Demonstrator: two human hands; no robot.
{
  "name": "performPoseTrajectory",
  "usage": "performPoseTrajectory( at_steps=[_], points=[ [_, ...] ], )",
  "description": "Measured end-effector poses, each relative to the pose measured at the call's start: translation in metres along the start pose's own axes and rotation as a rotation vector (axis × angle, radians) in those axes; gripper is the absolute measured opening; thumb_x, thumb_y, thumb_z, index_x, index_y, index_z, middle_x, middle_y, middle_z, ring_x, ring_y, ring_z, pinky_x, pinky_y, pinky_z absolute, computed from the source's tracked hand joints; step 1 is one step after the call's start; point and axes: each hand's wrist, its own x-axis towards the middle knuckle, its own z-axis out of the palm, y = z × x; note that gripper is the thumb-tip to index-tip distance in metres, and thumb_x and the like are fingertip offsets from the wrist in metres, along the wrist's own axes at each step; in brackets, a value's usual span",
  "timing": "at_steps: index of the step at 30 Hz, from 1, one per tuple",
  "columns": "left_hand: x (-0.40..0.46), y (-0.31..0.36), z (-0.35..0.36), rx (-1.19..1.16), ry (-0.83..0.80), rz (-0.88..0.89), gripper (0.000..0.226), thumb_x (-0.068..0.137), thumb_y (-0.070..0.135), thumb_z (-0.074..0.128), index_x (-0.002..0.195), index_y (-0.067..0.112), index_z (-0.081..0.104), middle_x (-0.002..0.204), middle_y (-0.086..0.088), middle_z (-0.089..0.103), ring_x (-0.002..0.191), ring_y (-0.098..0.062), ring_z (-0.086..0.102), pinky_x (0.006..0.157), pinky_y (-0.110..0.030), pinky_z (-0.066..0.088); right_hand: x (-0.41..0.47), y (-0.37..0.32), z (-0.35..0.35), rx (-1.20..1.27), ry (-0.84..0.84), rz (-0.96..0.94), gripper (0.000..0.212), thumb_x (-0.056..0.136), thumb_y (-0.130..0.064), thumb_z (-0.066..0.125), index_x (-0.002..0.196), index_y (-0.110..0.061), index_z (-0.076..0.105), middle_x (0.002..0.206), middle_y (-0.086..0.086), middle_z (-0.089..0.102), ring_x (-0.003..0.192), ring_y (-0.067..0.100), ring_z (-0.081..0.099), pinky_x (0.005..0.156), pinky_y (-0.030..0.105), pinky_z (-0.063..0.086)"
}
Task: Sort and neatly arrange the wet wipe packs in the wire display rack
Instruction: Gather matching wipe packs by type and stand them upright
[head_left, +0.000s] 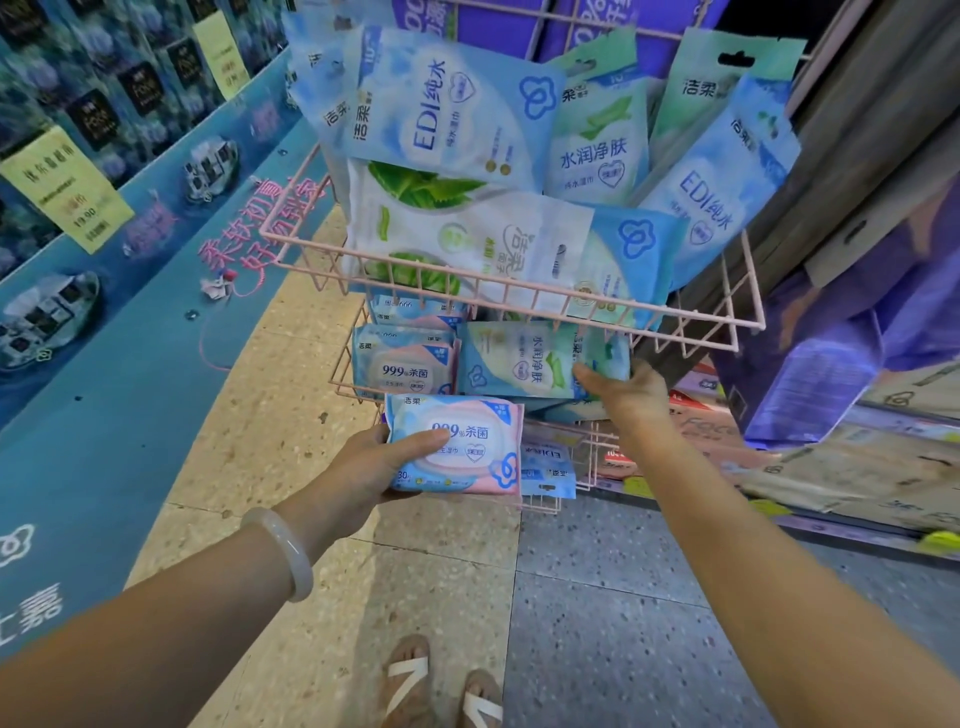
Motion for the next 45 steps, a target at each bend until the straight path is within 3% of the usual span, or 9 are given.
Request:
performPoseTrajectory(
  at_steps=[3,6,12,15,26,32,37,43,45],
  points=[
    [0.003,0.002,0.002,-0.017,0.016,0.002,0.035,0.070,0.028,0.076,0.100,0.017,0.062,0.077,0.002,0.077,0.064,-0.011,0.071,0.049,-0.020,0.052,-0.003,-0.003,-0.018,0.104,-0.032,0.009,0.025,0.073,-0.011,0.074,0.087,-0.022,0.056,0.102,0.008,0.069,0.082,0.018,0.069,0.077,0.035,0.057],
    [0.005,0.006,0.005,-0.014,0.036,0.007,0.042,0.071,0.030,0.076,0.107,0.016,0.060,0.088,-0.001,0.075,0.068,-0.013,0.071,0.053,-0.022,0.053,-0.007,-0.005,-0.034,0.180,-0.034,0.043,0.030,0.075,-0.011,0.073,0.102,-0.014,0.060,0.102,0.010,0.070,0.087,0.023,0.070,0.083,0.042,0.056],
    [0.006,0.007,0.012,-0.010,0.036,0.000,0.042,0.073,0.029,0.074,0.110,0.014,0.061,0.084,-0.001,0.074,0.064,-0.011,0.070,0.049,-0.020,0.052,-0.015,-0.004,-0.062,0.378,-0.060,0.146,0.017,0.079,-0.014,0.068,0.095,-0.016,0.062,0.068,-0.002,0.074,0.060,0.015,0.071,0.046,0.031,0.056],
    [0.007,0.006,0.016,0.008,0.056,-0.005,0.045,0.072,0.029,0.075,0.112,0.013,0.060,0.089,-0.003,0.073,0.064,-0.012,0.070,0.047,-0.019,0.051,-0.019,0.002,-0.075,0.404,-0.048,0.168,0.018,0.079,-0.016,0.069,0.096,-0.017,0.063,0.084,0.002,0.074,0.073,0.019,0.071,0.052,0.035,0.058],
    [0.016,0.015,0.042,0.035,0.021,0.024,0.048,0.071,0.025,0.076,0.115,0.014,0.059,0.099,-0.007,0.073,0.077,-0.018,0.070,0.055,-0.025,0.053,-0.050,0.042,-0.125,0.484,-0.010,0.216,0.009,0.083,-0.017,0.063,0.091,-0.021,0.065,0.074,-0.004,0.075,0.061,0.011,0.070,0.050,0.030,0.058],
    [0.035,0.040,0.067,0.040,-0.070,0.039,0.038,0.072,0.023,0.074,0.107,0.014,0.061,0.078,0.002,0.076,0.066,-0.012,0.072,0.051,-0.023,0.054,-0.065,0.053,-0.143,0.493,0.013,0.211,0.015,0.083,-0.013,0.062,0.097,-0.020,0.064,0.074,-0.005,0.075,0.065,0.012,0.070,0.054,0.031,0.059],
    [0.058,0.046,0.091,0.102,-0.047,0.079,0.059,0.069,0.031,0.078,0.120,0.018,0.051,0.123,0.005,0.057,0.119,-0.019,0.049,0.101,-0.051,0.042,-0.071,0.063,-0.156,0.497,0.013,0.181,0.018,0.084,-0.015,0.061,0.098,-0.025,0.064,0.080,-0.007,0.075,0.080,0.015,0.068,0.063,0.033,0.059],
    [0.077,0.038,0.122,0.195,-0.023,0.150,0.072,0.078,0.034,0.070,0.138,0.011,0.037,0.145,-0.005,0.041,0.133,-0.023,0.036,0.093,-0.028,0.029,-0.072,0.071,-0.167,0.496,0.045,0.188,0.017,0.081,-0.017,0.064,0.097,-0.024,0.065,0.082,-0.005,0.076,0.076,0.016,0.070,0.060,0.032,0.060],
    [0.081,0.034,0.126,0.431,0.012,0.179,0.069,0.081,0.037,0.067,0.138,0.012,0.037,0.146,-0.006,0.041,0.131,-0.024,0.040,0.095,-0.027,0.033,-0.070,0.073,-0.167,0.500,0.057,0.197,0.016,0.081,-0.017,0.064,0.095,-0.024,0.065,0.080,-0.005,0.076,0.072,0.015,0.071,0.061,0.034,0.060]
  ],
)
